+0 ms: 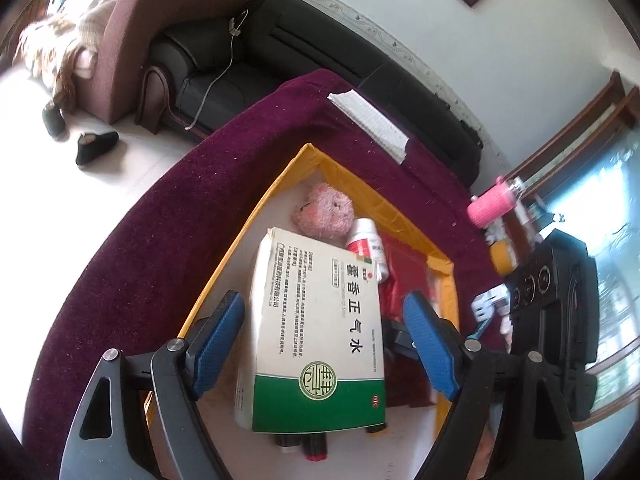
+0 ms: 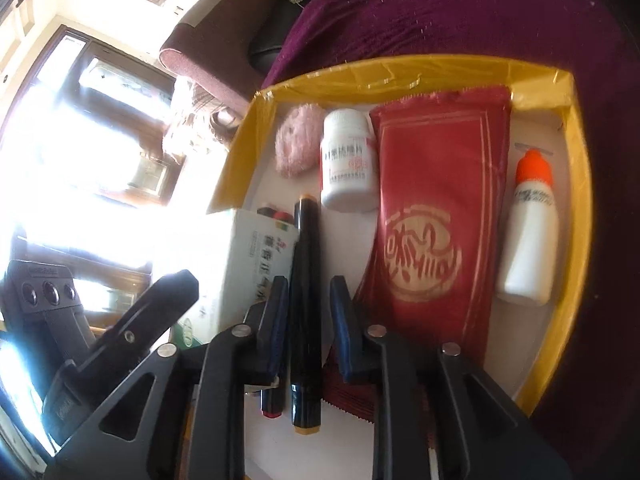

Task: Organize objects
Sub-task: 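Carry the box and marker into the tray and open both tools, then move both open tools back over the clutter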

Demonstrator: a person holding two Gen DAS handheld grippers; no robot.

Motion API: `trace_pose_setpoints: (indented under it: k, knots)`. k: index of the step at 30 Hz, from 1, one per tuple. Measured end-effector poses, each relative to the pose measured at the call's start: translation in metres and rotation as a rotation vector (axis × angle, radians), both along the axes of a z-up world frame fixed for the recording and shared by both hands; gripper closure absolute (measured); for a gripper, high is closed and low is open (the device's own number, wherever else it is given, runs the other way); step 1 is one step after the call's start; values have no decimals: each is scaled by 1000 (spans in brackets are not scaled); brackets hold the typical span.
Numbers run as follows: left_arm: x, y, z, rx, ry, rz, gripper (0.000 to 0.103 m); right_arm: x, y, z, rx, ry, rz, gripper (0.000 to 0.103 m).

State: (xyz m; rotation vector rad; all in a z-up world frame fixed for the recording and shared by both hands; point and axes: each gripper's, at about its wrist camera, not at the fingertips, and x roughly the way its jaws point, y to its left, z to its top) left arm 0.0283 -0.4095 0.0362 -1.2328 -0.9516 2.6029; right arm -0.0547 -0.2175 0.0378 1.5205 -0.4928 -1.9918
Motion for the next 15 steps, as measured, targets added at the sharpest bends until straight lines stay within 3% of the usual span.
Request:
trace_pose_setpoints:
  k: [5,8,12,15]
  knots:
    - [12,-5,12,38,40,38,25,12,15,28,-34,89,-7,77]
    - [25,4,26,-16,64,47,25,30,40,50,-30,177,-14,77]
    - [41,37,44,-159,101,27,25,53,70,63,1,266,-48,71]
    - [47,74,47,-251,109,-17,25,71,123,67,44,317,-116,68]
